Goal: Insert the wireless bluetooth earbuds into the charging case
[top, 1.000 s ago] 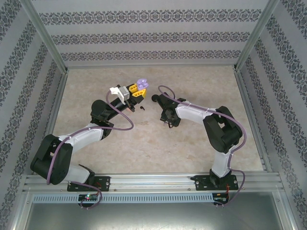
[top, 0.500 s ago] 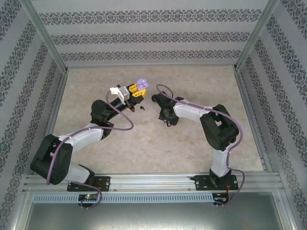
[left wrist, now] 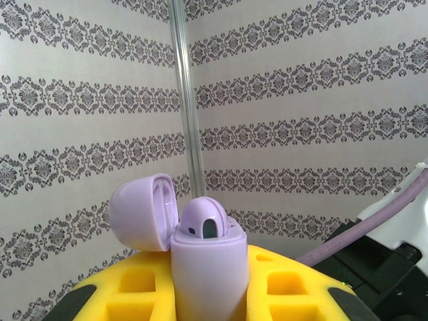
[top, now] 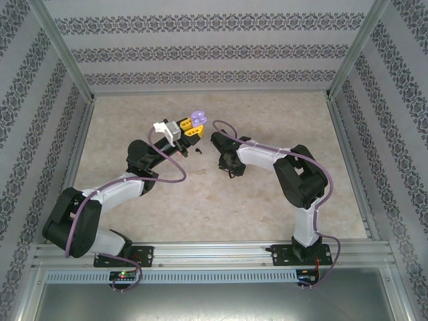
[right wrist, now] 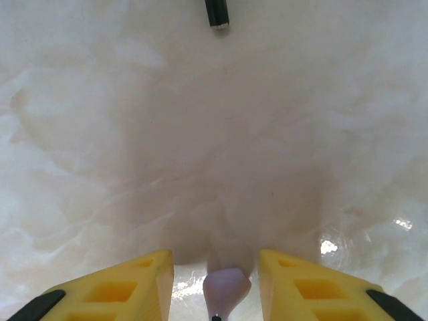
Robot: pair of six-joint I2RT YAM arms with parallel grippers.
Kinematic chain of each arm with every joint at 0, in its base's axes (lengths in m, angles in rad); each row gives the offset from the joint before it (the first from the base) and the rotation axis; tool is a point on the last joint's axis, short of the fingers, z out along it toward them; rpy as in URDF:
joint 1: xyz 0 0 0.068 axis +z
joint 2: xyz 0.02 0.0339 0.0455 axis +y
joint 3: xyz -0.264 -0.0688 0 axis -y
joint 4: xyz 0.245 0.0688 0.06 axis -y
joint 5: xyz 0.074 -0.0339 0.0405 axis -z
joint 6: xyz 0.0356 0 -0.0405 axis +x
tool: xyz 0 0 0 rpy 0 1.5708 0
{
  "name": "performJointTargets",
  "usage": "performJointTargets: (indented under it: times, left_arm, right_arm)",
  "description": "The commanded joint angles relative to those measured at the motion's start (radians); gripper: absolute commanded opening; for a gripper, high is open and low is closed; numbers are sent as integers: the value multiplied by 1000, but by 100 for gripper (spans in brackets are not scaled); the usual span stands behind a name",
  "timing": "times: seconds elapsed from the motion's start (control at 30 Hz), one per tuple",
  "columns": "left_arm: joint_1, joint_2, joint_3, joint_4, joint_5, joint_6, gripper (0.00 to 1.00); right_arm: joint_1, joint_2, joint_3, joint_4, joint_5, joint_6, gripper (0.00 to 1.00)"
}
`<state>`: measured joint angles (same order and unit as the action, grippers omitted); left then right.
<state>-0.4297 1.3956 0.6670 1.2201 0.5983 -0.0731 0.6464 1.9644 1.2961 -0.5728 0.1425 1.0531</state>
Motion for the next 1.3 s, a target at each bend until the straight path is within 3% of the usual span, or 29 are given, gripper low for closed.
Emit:
performJointTargets:
  times: [0.0,0.7,1.27]
  left_arm:
    - [11,-18,-6,59,14,-7,0]
    - [9,-18,5,41,15,-16,0]
    - [10,-46,39,-46,67,-7,0]
  right_arm:
    - [20,27,26,-25,1,22,38]
    - [20,-8,-2,-8,21,-1,19]
    - [-47,-397,-76,58,69,-160,17]
